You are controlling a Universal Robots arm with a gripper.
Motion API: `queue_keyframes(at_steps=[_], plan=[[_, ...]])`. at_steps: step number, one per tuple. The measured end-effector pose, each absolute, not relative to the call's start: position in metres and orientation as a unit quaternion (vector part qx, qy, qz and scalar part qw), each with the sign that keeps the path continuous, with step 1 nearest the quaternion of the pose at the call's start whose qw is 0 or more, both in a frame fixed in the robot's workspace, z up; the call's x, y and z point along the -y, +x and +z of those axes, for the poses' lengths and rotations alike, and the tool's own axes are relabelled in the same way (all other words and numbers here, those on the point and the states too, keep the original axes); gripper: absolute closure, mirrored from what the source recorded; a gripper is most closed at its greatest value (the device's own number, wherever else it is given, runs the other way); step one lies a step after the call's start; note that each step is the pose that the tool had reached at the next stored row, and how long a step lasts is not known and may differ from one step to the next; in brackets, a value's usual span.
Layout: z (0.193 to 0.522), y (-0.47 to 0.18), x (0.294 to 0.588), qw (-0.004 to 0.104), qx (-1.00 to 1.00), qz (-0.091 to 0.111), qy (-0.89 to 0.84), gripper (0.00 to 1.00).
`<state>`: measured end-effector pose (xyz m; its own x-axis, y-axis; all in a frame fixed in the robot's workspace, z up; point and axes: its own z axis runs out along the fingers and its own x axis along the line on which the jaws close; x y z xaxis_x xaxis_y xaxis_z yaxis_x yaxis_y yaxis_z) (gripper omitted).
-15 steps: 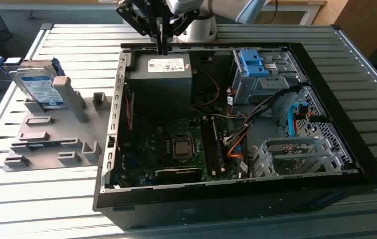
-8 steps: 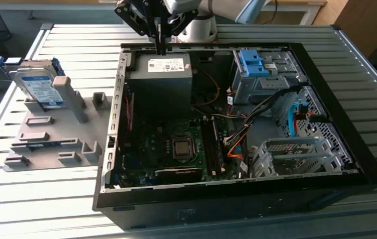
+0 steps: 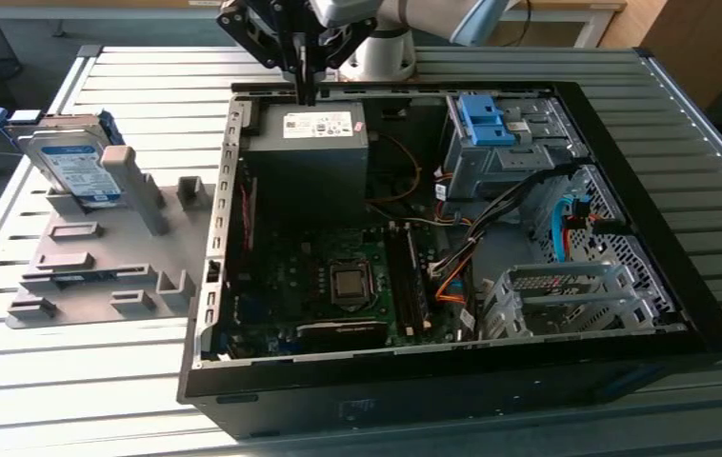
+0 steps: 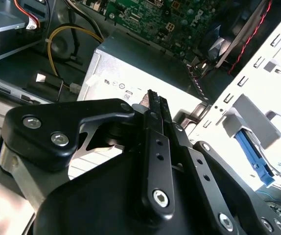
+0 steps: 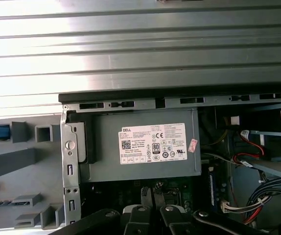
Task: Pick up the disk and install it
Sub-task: 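Reach for the disk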
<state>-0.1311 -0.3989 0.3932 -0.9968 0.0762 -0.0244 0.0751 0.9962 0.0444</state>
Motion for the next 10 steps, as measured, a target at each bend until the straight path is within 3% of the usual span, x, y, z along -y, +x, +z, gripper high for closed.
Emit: queue_keyframes(at_steps=[10], plan=[[0.3931, -0.1329, 0.3989, 0.013, -0.999, 0.022, 0.038, 0.84]])
